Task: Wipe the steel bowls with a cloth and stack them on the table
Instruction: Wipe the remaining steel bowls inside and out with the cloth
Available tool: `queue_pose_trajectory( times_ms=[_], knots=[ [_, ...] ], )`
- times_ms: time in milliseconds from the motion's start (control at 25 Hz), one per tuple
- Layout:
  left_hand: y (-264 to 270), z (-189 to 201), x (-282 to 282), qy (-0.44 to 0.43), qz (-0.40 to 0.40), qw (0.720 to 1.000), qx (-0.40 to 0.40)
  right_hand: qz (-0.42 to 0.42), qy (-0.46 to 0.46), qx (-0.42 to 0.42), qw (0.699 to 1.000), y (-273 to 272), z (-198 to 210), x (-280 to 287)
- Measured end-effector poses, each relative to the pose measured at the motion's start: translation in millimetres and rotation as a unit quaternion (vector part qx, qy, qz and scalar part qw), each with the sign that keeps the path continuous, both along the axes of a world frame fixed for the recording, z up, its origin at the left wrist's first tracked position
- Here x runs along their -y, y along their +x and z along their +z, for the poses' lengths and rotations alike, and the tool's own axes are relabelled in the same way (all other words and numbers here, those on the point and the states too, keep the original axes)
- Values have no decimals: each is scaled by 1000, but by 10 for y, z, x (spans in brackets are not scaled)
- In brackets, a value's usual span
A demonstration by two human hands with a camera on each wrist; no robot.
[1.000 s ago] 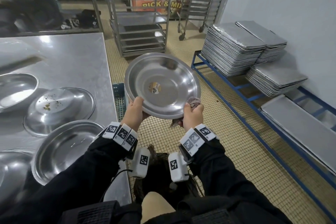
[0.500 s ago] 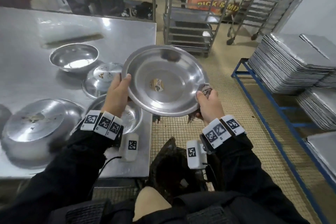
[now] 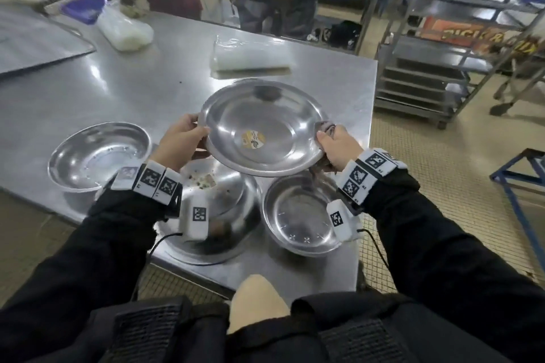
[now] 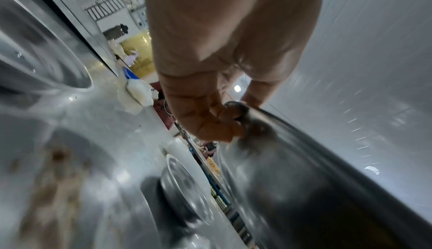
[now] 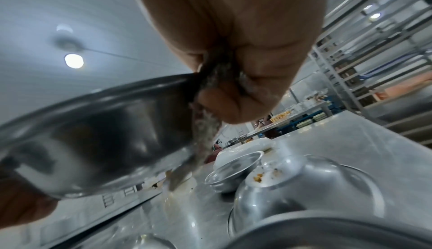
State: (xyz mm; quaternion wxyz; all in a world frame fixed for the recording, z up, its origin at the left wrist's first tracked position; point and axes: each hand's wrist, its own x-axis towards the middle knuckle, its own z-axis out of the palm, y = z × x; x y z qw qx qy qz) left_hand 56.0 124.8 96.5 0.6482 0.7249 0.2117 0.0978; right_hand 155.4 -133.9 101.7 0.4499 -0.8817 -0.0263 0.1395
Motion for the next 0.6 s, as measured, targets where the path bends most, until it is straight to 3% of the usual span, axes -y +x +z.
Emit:
queue_pose_trajectory(
  times_ms=[320, 480, 600],
  knots=[
    [538, -202, -2041, 121, -25, 985, -122, 59, -110, 37, 991, 842, -190, -1971],
    [792, -331, -2595, 207, 10, 961, -183, 109, -151, 14, 982, 1217, -334, -2711],
    [963, -503, -2782, 220, 23, 952, -212, 135, -143, -8, 980, 1422, -445, -2989]
  ],
)
